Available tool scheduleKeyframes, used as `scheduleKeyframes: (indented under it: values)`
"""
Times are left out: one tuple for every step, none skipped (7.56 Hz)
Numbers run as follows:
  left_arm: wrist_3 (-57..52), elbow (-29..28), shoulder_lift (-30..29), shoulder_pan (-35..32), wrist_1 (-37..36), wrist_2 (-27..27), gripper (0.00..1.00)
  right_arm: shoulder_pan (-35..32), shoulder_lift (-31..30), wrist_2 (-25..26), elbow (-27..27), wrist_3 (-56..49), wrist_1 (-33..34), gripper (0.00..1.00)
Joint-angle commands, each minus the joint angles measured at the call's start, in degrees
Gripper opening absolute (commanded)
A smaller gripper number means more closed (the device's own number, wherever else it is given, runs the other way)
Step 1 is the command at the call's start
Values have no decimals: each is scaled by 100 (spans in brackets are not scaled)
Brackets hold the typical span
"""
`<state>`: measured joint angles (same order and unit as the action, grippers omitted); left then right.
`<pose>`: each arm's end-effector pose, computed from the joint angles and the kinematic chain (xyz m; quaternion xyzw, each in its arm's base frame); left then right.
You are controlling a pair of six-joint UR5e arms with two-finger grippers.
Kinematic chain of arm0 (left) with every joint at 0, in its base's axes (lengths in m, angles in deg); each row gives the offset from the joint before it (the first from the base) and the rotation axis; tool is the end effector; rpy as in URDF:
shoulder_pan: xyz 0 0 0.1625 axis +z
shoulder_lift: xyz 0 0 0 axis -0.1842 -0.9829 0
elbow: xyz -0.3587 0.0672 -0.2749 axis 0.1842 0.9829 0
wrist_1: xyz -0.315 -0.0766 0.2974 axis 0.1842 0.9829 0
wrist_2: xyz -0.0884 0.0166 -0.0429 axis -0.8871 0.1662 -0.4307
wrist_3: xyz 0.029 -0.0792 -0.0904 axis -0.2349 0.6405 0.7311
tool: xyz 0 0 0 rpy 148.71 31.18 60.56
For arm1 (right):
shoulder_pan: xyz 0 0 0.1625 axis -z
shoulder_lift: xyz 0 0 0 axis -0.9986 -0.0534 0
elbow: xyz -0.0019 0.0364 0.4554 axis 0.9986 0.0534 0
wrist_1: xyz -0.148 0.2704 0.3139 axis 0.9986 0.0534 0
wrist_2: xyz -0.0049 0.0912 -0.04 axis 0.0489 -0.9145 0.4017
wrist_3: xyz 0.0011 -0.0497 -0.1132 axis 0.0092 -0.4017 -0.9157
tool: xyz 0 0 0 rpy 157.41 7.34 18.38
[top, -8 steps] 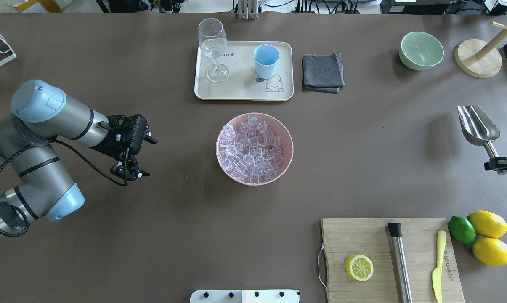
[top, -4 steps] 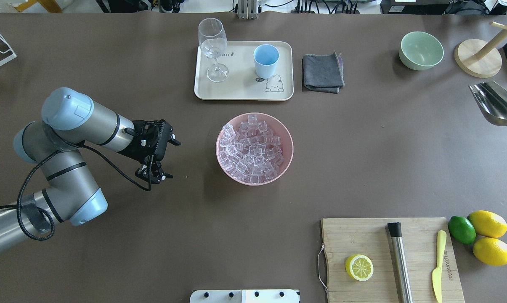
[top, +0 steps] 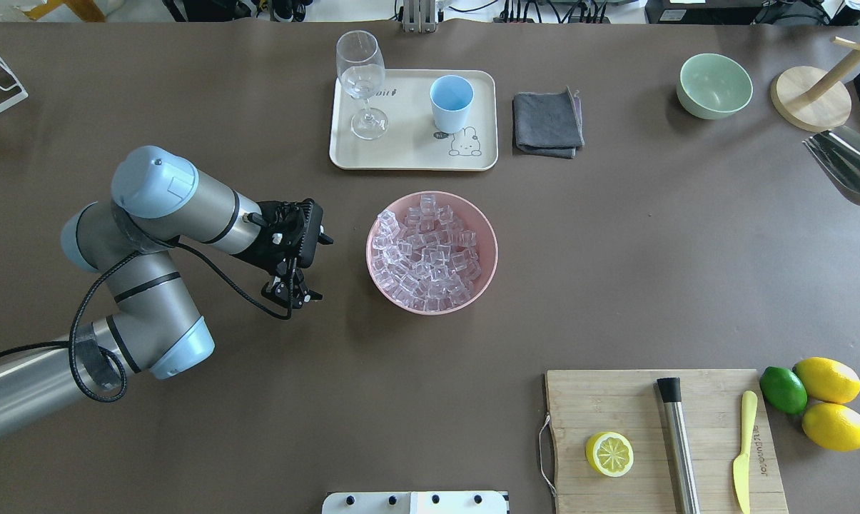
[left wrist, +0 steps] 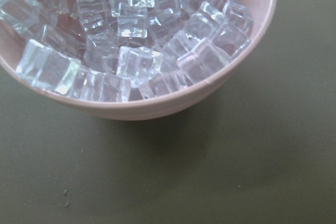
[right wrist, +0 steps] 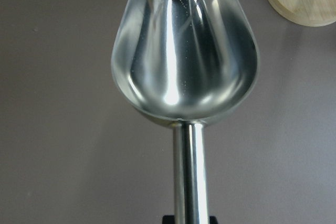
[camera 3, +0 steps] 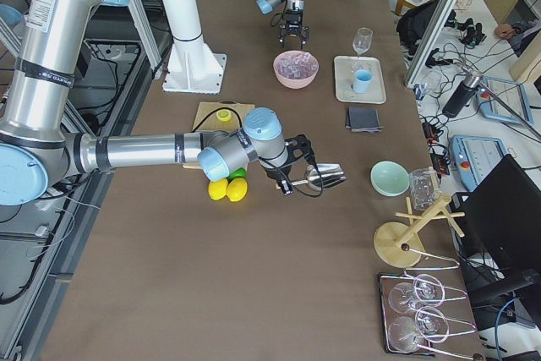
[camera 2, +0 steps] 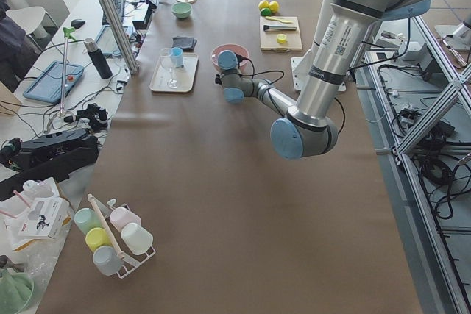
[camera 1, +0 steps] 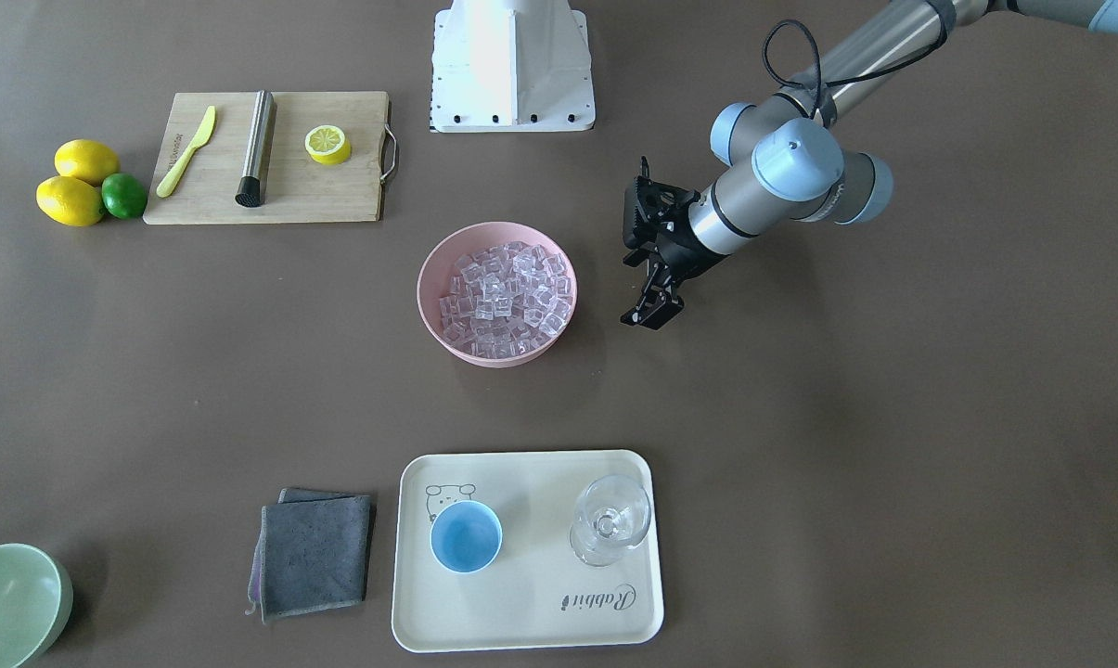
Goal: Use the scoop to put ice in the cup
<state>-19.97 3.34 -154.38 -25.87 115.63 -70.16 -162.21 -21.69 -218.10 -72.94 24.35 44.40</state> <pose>0.5479 -0.4845 0.3512 0.4451 0.3822 0.6131 0.5291 -0.0526 -0.4196 0.6112 0.1822 -0.3622 -0.1453 0.9025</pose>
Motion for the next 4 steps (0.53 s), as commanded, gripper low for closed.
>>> scheduleKeyframes:
  values:
    - [12, -44, -406, -25, -581, 7, 99, -57, 102, -321, -103, -231, 155, 0]
    - [12, -209, -564, -25, -583, 34, 99, 30, 364, -287, -190, -771, 548, 0]
    - [12, -359, -696, -25, -583, 34, 99, 248, 497, -286, -574, -1395, 1109, 0]
    - [12, -369, -689, -34, -583, 25, 99, 503, 812, -269, -1057, -1810, 1889, 0]
